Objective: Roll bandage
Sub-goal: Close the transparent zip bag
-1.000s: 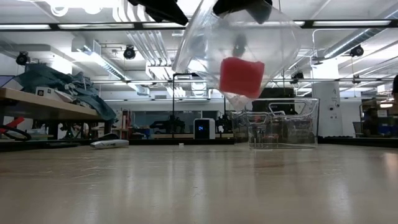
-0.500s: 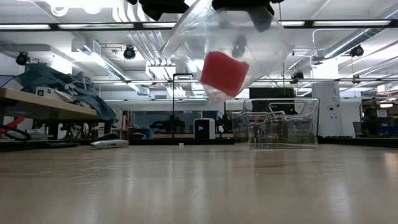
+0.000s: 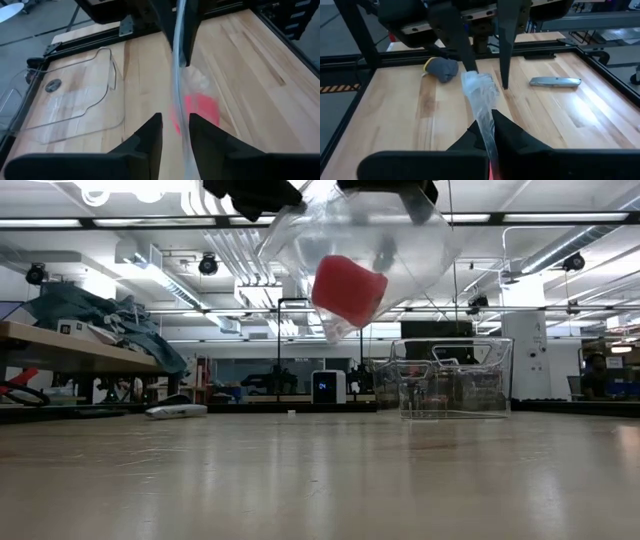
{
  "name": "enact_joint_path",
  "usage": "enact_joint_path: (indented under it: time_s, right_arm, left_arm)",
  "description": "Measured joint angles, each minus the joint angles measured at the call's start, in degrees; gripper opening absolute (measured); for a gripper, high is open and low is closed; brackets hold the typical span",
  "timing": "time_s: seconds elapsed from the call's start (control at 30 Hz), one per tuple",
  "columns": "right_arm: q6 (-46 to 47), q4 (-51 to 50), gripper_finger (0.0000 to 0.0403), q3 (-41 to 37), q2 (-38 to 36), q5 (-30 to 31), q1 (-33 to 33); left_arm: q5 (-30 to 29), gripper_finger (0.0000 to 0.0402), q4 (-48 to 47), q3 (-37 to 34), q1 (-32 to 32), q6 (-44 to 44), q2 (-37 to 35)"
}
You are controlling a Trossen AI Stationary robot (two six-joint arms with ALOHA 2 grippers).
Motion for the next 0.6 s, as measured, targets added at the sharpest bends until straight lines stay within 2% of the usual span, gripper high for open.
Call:
enact_joint_path:
  time_s: [0.2, 0.37, 0.5, 0.6]
  right_arm:
    - [0.0, 0.0, 0.0, 0.02, 0.04, 0.0, 0.0]
    - [0.01, -0.02, 0.0, 0.02, 0.04, 0.0, 0.01]
    - [0.02, -0.02, 0.0, 0.02, 0.07, -0.04, 0.02]
    - [0.09, -0.1, 0.0, 0.02, 0.07, -0.04, 0.02]
  left_arm:
    - [0.0, 0.0073, -0.01, -0.62, 0.67, 0.35, 0.01]
    - [0.59, 0.0009, 0.17, -0.77, 0.7, 4.34, 0.04]
    - [0.29, 0.0003, 0.66, -0.77, 0.7, 3.73, 0.07]
    - [0.44, 0.0015, -0.66, -0.77, 0.7, 1.44, 0.07]
